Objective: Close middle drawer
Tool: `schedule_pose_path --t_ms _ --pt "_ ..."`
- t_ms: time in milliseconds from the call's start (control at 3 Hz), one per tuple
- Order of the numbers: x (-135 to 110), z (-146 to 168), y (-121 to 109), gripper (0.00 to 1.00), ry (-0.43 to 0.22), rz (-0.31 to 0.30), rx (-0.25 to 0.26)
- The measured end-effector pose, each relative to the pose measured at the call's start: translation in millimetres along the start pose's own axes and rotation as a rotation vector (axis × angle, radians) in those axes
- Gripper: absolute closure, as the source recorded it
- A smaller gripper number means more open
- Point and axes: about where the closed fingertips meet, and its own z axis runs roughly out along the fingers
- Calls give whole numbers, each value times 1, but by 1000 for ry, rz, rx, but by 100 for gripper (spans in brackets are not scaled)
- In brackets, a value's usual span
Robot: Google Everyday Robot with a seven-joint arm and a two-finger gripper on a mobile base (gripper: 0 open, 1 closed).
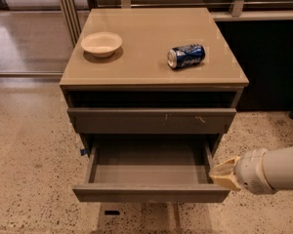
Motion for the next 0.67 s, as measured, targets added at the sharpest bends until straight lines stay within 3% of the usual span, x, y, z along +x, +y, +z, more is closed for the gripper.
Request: schedule_pose_path --t_ms 333,667 --pt "54 70 11 100 -54 146 -26" --pt "92 125 -5 100 -98 266 15"
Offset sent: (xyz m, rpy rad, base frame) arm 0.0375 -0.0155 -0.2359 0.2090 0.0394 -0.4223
